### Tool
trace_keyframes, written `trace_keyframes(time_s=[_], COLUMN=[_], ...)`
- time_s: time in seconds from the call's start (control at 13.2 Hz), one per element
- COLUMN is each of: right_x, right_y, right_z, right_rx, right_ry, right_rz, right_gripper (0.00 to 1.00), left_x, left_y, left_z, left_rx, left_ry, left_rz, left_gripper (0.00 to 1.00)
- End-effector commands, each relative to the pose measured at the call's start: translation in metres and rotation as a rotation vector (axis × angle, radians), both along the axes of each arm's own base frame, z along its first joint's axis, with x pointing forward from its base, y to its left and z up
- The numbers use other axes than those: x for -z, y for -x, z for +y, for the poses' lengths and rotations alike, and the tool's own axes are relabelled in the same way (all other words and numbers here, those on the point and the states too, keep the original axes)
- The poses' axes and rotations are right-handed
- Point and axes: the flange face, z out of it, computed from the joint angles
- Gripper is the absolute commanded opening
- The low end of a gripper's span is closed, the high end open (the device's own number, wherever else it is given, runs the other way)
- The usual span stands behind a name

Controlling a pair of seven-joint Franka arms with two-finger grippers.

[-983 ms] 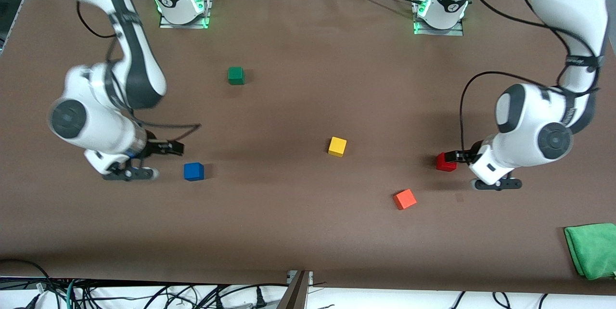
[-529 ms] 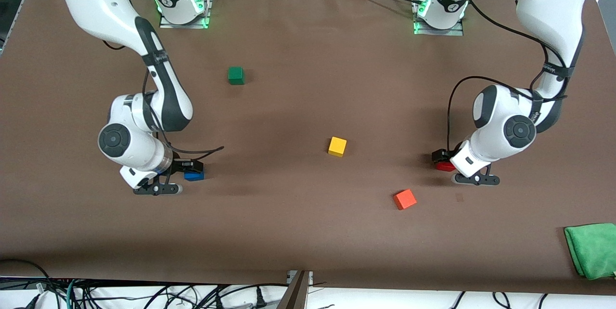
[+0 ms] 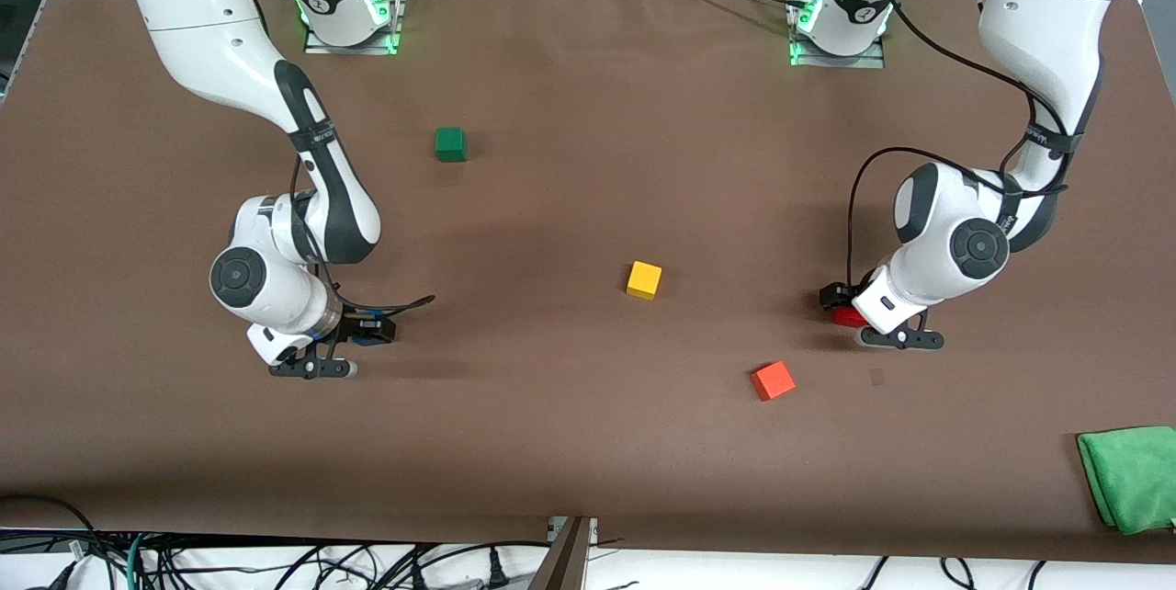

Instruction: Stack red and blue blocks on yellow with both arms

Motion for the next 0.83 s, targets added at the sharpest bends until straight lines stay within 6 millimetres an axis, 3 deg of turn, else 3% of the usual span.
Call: trace_keyframes(time_s=[0.0, 0.08, 0.15, 0.3, 0.53, 0.76], right_x=[-0.017, -0.032, -0.051, -0.098, -0.186, -0.24], right_y=[0.0, -0.002, -0.004, -0.008, -0.006, -0.001], right_z=[0.005, 0.005, 0.008, 0.012, 0.017, 0.018], right_rx=[-0.017, -0.02, -0.028, -0.042, -0.068, -0.087], right_ry=[-0.025, -0.026, -0.032, -0.043, -0.053, -0.05], right_rz=[0.025, 0.033, 0.035, 0.047, 0.086, 0.127], right_gripper=[0.11, 0.02, 0.0, 0.0, 0.0, 0.01], left_x=[0.001, -0.001, -0.004, -0.024, -0.061, -0.089], left_y=[0.002, 0.001, 0.0, -0.007, -0.012, 0.004], left_z=[0.007, 0.008, 0.008, -0.001, -0.075, -0.189], left_rx=[0.075, 0.086, 0.086, 0.083, 0.122, 0.147], left_ry=[-0.012, -0.012, -0.013, -0.013, 0.019, 0.029], left_rz=[-0.016, -0.018, -0.024, -0.053, -0.059, -0.038], left_gripper=[0.29, 0.11, 0.0, 0.0, 0.0, 0.0])
